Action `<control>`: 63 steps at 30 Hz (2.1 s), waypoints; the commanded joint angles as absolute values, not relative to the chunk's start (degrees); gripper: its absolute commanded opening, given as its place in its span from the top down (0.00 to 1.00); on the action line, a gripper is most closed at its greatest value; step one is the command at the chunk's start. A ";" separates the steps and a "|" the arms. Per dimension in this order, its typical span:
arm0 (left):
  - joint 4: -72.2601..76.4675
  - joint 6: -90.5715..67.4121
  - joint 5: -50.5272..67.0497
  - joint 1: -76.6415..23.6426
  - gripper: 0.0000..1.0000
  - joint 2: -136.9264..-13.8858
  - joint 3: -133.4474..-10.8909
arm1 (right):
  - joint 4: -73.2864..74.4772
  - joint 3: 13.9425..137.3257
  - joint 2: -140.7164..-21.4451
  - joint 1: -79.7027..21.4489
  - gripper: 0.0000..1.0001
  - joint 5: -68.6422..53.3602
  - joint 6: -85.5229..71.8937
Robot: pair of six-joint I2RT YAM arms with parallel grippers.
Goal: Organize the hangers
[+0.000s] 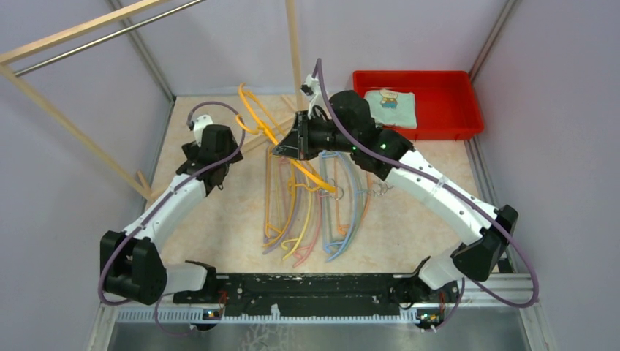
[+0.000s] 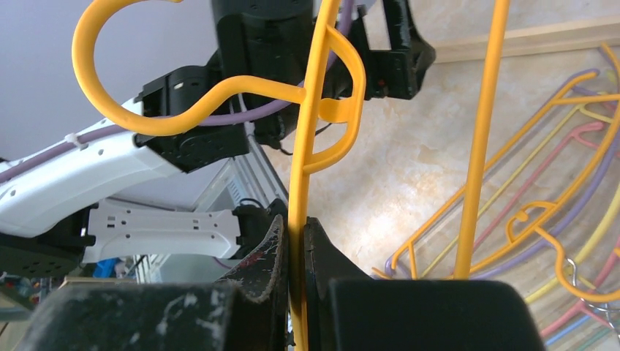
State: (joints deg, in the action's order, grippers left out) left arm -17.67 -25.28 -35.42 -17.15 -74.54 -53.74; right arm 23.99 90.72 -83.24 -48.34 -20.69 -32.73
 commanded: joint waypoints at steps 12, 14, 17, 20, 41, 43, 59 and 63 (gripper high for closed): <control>-25.37 -24.87 -32.27 -15.91 0.00 -59.57 -51.79 | 18.38 120.29 -104.21 -41.85 1.00 -25.34 -32.80; -25.18 -24.87 -32.44 -15.84 0.00 -58.32 -50.74 | 17.77 130.09 -109.24 -40.65 1.00 -26.79 -35.18; -25.76 -25.04 -32.68 -15.82 0.00 -57.60 -50.20 | 15.25 139.91 -116.27 -39.12 1.00 -28.48 -40.59; -26.29 -25.14 -32.65 -15.82 0.00 -56.99 -50.10 | 7.92 142.47 -120.47 -37.89 1.00 -29.34 -47.94; -23.95 -20.15 -26.22 -16.01 0.12 -55.01 -53.26 | -13.04 140.26 -125.39 -37.15 1.00 -29.75 -58.86; -20.50 -18.70 -21.29 -16.24 0.13 -53.56 -53.68 | -13.00 135.86 -123.26 -37.51 1.00 -29.16 -57.93; -7.39 -29.87 -10.78 -20.58 0.12 -56.65 -55.75 | -10.47 127.53 -120.99 -44.66 1.00 -23.11 -51.77; -7.37 -33.01 -11.95 -21.90 0.11 -57.66 -55.79 | -8.36 128.18 -121.45 -46.35 1.00 -20.35 -48.98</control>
State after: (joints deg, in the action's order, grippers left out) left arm -9.17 -29.08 -10.57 -20.73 -57.12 -54.11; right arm -6.81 126.37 -125.54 -44.97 -23.75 -52.66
